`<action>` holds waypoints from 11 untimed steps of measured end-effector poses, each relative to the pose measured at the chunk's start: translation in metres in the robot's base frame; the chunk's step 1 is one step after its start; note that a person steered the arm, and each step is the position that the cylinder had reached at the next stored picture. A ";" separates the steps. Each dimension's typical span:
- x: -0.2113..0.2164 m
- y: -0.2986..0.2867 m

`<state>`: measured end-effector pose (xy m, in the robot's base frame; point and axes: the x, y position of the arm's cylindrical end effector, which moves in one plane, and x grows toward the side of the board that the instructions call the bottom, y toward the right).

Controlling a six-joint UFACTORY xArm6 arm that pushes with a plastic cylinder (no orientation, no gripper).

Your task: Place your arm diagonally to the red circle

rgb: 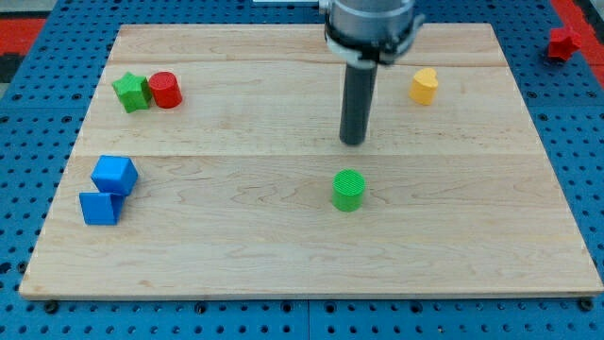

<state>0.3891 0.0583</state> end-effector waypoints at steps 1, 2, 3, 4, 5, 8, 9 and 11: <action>-0.063 -0.062; -0.001 -0.144; 0.110 -0.077; -0.003 -0.102; -0.085 -0.112; -0.003 -0.206; 0.013 -0.210; -0.103 -0.032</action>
